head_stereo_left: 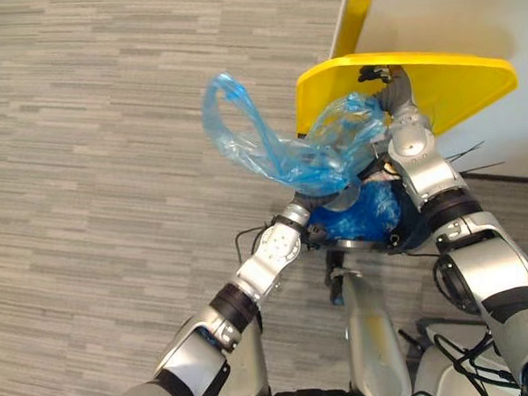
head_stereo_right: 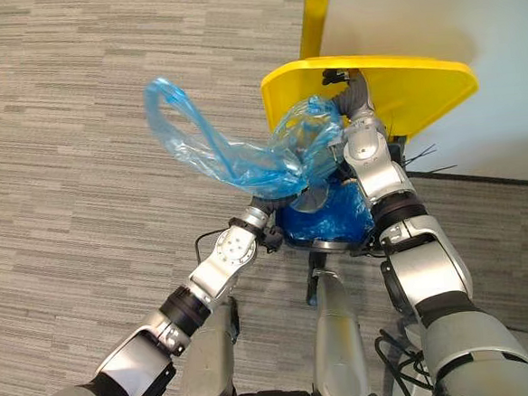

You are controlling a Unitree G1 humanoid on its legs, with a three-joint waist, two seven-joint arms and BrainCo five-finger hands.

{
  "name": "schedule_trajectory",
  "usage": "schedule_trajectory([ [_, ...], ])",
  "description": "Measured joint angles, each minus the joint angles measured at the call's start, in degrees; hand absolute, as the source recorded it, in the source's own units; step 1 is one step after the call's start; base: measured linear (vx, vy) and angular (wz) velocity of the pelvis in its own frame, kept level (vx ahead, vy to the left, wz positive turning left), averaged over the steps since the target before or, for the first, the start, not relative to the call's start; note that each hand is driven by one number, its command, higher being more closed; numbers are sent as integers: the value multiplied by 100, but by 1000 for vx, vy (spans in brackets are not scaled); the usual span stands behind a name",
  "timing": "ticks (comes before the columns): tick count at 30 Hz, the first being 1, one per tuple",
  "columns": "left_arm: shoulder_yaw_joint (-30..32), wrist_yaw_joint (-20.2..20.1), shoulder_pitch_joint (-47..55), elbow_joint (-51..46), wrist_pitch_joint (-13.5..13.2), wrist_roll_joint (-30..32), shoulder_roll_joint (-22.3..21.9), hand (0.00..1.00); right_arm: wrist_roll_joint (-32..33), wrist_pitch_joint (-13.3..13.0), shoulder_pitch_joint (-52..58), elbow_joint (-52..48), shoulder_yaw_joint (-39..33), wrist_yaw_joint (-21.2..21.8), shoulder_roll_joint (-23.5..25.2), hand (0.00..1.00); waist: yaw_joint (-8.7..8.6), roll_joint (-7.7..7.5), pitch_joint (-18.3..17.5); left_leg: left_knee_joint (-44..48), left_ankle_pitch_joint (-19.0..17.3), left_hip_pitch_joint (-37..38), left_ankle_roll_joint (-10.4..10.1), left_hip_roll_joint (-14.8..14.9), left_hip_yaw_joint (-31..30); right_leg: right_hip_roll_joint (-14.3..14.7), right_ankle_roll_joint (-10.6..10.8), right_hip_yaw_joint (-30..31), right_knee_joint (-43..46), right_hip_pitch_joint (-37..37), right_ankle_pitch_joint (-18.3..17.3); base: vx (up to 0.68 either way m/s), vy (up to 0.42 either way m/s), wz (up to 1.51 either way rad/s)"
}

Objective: Gather rubbish on tea table into small bin, then transfer packed bag to large trash can.

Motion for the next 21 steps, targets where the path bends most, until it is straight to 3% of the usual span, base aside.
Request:
schedule_trajectory([
  [4, 110, -2, -393, 943, 211, 569, -61, 0, 6, -8, -75, -177, 44, -2, 10, 0, -20, -13, 45, 314, -95, -542, -22, 102, 43, 84, -70, 27, 103, -490, 58, 18, -21, -16],
  [9, 126, -235, -371, 1417, 324, 935, -80, 0, 53, -61, -47, -472, 142, 0, 26, 0, -42, -36, 69, 450, -212, -711, 30, 193, 217, 171, -23, 184, 81, -702, 118, 16, 20, -20],
  [17, 134, -294, -310, 1470, 332, 1339, -69, 0, 0, -212, 422, -767, 148, 3, 234, 0, -17, -39, 68, 363, -231, -699, 20, 277, 233, 205, -23, 207, 90, -743, 120, 11, 2, -3],
  [21, 134, -297, -36, 1327, 295, 1425, 113, 0, -4, -220, 844, -908, 145, 19, 233, 0, -12, -43, 65, 364, -204, -620, -23, 281, 128, 373, -22, 857, 110, -628, 95, 16, 8, 12],
])
